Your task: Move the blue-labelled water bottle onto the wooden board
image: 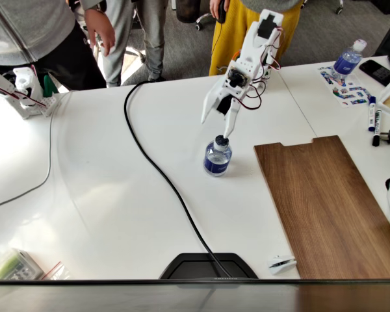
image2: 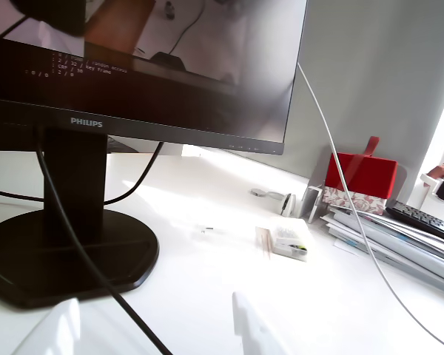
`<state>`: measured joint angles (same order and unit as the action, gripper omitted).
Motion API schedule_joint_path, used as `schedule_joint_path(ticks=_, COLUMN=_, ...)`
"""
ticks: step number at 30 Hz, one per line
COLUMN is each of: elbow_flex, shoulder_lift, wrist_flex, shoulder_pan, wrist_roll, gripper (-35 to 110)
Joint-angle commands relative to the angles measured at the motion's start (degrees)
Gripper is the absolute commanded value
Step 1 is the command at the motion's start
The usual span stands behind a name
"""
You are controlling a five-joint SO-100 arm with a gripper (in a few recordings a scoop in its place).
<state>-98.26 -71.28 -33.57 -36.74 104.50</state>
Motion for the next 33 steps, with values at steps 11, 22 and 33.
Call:
schedule_joint_path(ticks=11, elbow_flex=0.3, shoulder_lift=5.8, wrist_flex=-7.7, shoulder_pan=2.5, wrist_roll=2.5, gripper=26)
schedule_joint_path(ticks=22, elbow_flex=-0.3, shoulder_lift=8.2, wrist_flex=-8.3, shoulder_pan=-0.4, wrist_roll=2.2, gripper=26)
schedule_joint_path(ticks=33, elbow_flex=-0.2, shoulder_lift=10.8, wrist_flex=-10.5, shoulder_pan=-2.9, wrist_roll=1.8, gripper=26)
